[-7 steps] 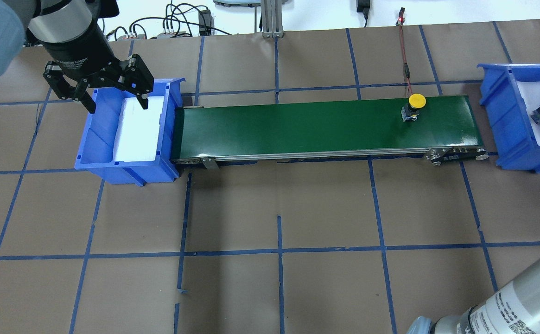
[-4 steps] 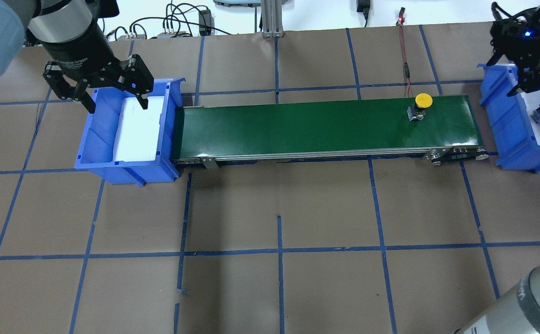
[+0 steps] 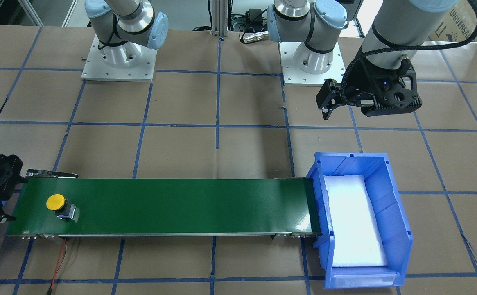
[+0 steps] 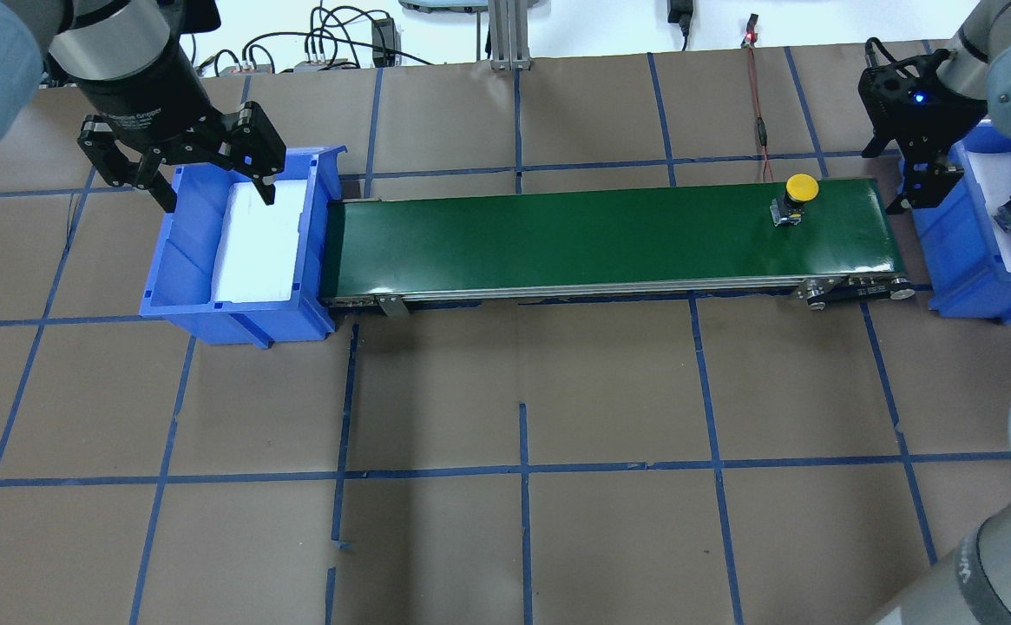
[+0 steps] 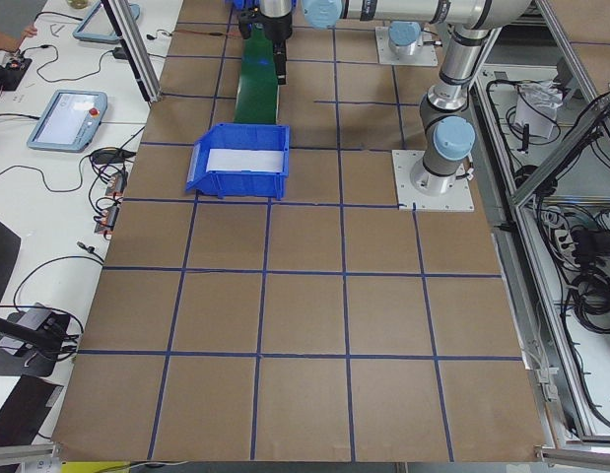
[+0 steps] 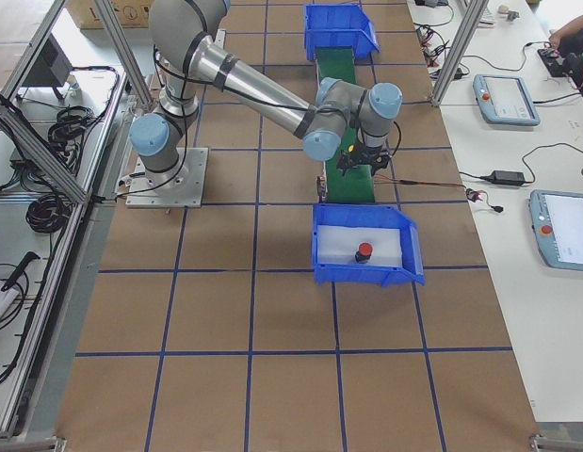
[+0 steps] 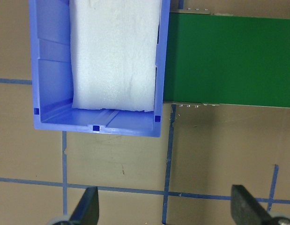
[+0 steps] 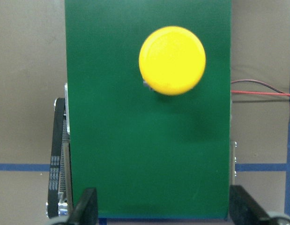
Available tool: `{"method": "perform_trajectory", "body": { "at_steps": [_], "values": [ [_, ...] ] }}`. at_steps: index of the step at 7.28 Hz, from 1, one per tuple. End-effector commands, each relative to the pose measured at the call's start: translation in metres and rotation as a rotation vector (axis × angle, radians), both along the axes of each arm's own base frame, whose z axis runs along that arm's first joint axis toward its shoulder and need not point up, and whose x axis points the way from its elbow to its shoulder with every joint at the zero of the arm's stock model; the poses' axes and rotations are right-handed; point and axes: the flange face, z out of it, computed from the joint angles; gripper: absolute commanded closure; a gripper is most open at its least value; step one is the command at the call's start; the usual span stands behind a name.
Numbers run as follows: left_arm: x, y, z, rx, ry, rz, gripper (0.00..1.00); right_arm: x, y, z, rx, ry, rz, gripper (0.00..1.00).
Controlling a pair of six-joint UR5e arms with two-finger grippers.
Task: Transport two buttons from left to right
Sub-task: 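Return the right gripper to the conveyor end and grasp the yellow button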
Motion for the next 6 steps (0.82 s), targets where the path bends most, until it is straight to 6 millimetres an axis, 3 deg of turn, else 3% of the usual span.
{"method": "perform_trajectory", "body": {
  "at_steps": [1,3,5,6],
  "values": [
    [0.005,-0.001,-0.001,0.002,0.0,0.009,0.0,0.014,0.01,-0.013,-0.016,0.002,-0.025,0.0],
    [0.004,0.0,0.0,0.005,0.0,0.007,0.0,0.019,0.01,-0.014,-0.025,0.005,-0.012,0.0],
    [0.005,0.002,0.0,0.005,0.0,0.009,0.0,0.044,0.003,-0.012,-0.054,0.015,0.03,0.0],
    [0.004,0.002,0.0,0.006,0.0,0.007,0.0,0.043,0.001,-0.015,-0.063,0.018,0.037,0.0]
  ]
}}
